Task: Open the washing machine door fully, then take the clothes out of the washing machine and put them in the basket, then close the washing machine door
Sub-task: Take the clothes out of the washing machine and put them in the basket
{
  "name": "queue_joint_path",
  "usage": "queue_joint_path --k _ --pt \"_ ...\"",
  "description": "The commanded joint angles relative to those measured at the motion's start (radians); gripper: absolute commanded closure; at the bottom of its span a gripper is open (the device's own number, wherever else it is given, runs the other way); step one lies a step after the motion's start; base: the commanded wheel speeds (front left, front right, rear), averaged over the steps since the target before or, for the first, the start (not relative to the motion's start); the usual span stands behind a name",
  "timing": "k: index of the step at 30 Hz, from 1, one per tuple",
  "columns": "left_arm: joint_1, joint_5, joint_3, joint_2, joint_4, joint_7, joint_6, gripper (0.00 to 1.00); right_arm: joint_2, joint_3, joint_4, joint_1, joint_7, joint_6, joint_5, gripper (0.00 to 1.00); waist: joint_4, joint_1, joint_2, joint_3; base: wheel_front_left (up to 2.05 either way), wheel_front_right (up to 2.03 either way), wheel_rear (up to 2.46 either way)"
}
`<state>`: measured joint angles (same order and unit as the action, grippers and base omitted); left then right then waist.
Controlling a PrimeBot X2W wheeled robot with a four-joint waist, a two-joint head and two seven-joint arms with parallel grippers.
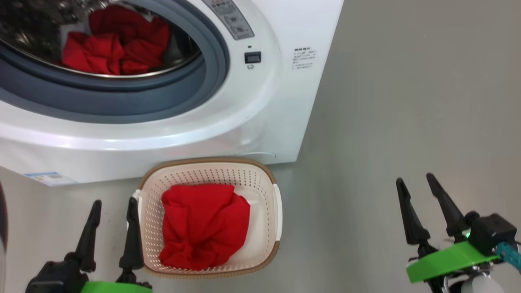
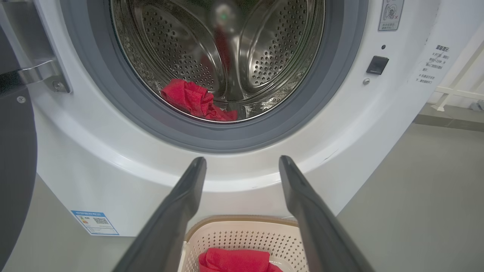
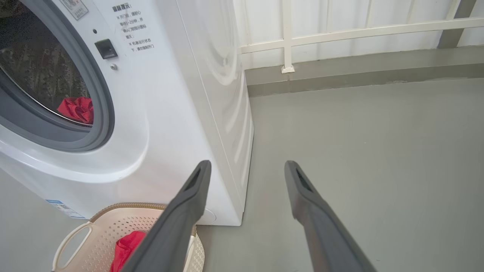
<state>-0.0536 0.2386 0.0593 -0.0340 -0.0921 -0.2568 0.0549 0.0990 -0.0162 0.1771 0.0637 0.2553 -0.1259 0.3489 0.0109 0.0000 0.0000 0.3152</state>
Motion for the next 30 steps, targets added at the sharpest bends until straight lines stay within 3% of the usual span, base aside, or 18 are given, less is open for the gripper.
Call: queue_joint_path --k 1,10,30 --pt "0.019 -0.012 0.038 -0.016 0.025 -0.005 0.009 0.00 0.015 -0.024 -0.020 -0.026 0.006 -0.005 -0.005 0.00 0.017 0.0000 0.0000 -0.042 0.00 0.00 0.00" --pt "0.090 -0.011 0.062 -0.016 0.035 -0.005 0.015 0.00 0.015 -0.016 -0.024 -0.102 0.006 -0.005 -0.004 0.00 0.026 0.0000 0.0000 -0.108 0.00 0.00 0.00" --pt "0.103 -0.009 0.032 -0.016 0.040 -0.005 -0.001 0.00 -0.002 -0.007 -0.031 -0.116 0.006 -0.005 -0.005 0.00 0.018 0.0000 0.0000 -0.116 0.00 0.00 0.00"
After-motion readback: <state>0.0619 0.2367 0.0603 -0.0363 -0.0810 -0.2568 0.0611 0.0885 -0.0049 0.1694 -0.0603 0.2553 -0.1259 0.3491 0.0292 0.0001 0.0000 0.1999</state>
